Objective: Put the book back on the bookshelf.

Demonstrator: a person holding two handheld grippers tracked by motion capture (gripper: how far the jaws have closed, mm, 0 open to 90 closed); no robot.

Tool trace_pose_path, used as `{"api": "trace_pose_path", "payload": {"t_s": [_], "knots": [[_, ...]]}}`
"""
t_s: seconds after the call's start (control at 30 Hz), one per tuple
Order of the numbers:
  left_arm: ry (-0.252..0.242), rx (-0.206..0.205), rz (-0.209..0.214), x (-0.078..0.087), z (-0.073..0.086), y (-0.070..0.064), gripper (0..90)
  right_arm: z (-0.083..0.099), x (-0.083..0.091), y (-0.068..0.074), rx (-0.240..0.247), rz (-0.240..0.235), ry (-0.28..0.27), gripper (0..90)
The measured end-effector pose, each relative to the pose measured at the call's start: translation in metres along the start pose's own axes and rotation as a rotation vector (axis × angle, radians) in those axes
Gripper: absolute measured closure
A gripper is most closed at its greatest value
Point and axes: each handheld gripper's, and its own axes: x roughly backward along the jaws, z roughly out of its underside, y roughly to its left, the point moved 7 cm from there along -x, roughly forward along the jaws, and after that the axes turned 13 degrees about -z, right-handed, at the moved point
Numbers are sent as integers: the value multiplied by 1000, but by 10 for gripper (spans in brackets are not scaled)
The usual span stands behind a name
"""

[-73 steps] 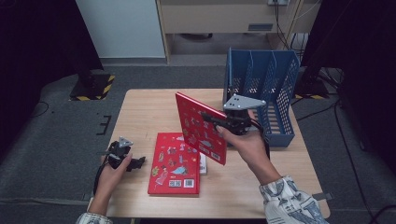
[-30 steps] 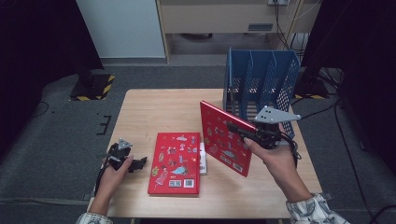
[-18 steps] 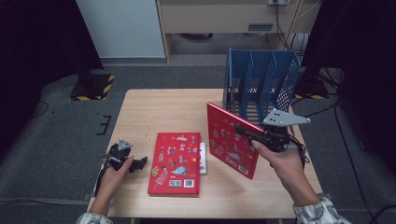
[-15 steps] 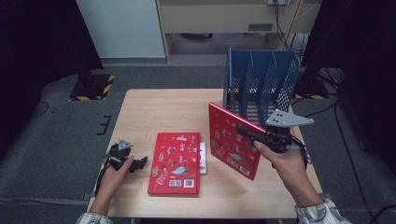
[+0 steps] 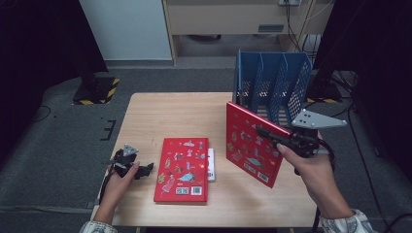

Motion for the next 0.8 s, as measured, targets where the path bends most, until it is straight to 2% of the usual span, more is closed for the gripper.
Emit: {"api": "trace_pose_path", "payload": {"t_s": [0.23,0.43,0.8], "knots": [[-2,2,0,0,0,0,0,-18,13,-8,-8,33,13,794],[-4,6,0,0,0,0,0,-28,27,-14,-24,53,-9,794],[-7,7,-3,-1,-1,-1,0,-42,41,-38,-41,128,-13,794]]}}
